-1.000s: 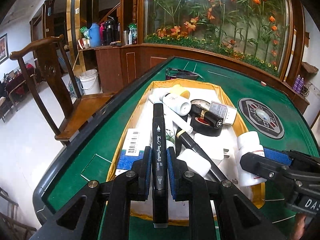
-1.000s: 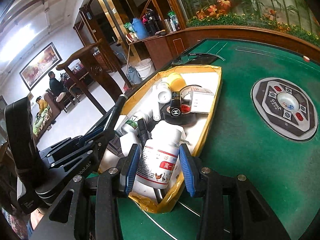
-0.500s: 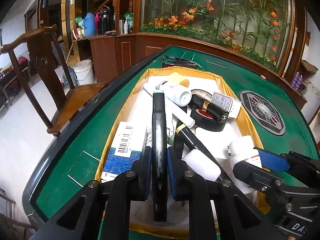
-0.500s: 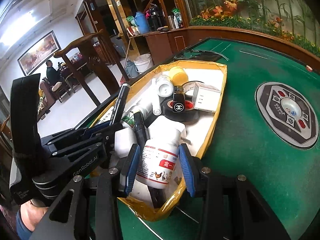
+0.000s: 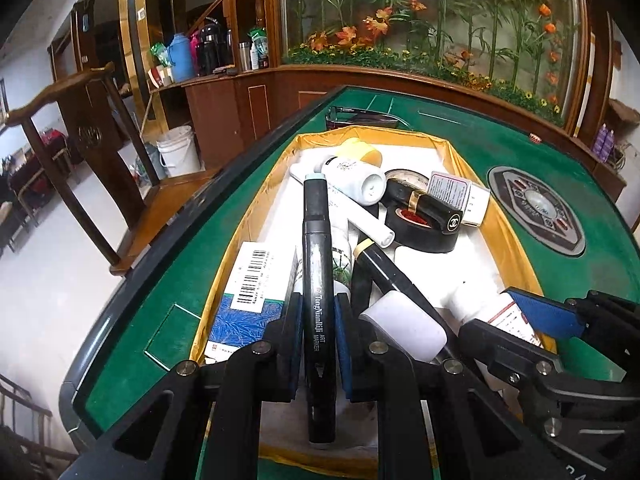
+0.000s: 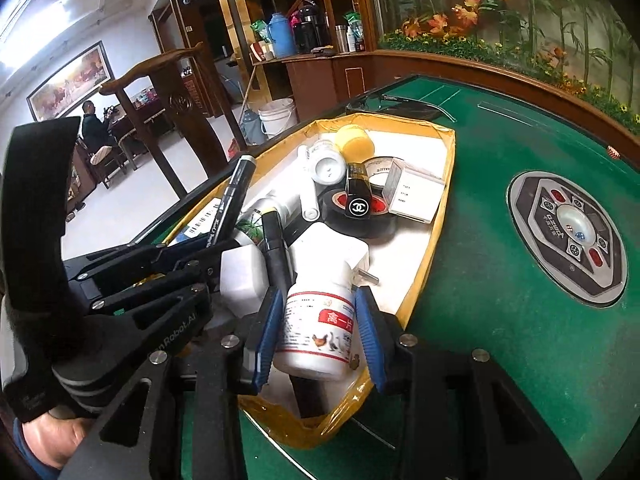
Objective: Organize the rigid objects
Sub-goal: 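Release the black marker into the tray with the left tool while the right tool releases the bottle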
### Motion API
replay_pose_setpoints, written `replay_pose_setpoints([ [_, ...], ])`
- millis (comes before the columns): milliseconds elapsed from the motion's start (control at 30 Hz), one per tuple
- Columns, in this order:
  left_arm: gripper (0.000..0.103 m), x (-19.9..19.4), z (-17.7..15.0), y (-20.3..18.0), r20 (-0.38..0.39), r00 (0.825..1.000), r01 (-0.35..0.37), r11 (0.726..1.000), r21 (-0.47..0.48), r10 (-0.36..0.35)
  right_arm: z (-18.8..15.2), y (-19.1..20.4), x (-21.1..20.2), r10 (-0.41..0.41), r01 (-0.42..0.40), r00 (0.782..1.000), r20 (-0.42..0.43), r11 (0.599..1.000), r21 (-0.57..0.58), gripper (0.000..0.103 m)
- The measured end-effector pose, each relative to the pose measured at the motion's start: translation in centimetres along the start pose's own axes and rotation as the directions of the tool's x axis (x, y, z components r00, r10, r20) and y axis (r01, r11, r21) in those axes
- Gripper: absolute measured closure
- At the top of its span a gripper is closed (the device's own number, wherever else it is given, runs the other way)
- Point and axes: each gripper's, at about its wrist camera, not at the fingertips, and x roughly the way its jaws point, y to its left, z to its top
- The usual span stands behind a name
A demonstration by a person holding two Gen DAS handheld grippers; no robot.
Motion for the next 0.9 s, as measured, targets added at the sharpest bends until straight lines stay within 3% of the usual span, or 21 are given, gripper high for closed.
replay_pose_setpoints([
  [167,0.087,-0.27,-0.08,-0.67,0.014,0.999,-0.044,0.999,0.033,0.043,-0.08,0.00,0.20,-0.007,0.007,1.000,0.002,1.000,0.003,0.068],
  [900,0.087,-0.72,-0.12,-0.77,0.032,0.997,-0.077,0.996,0.037,0.075,-0.19,-0.15,0.02,-0.015,0.015,1.000,0.014,1.000,-0.002,0.068],
])
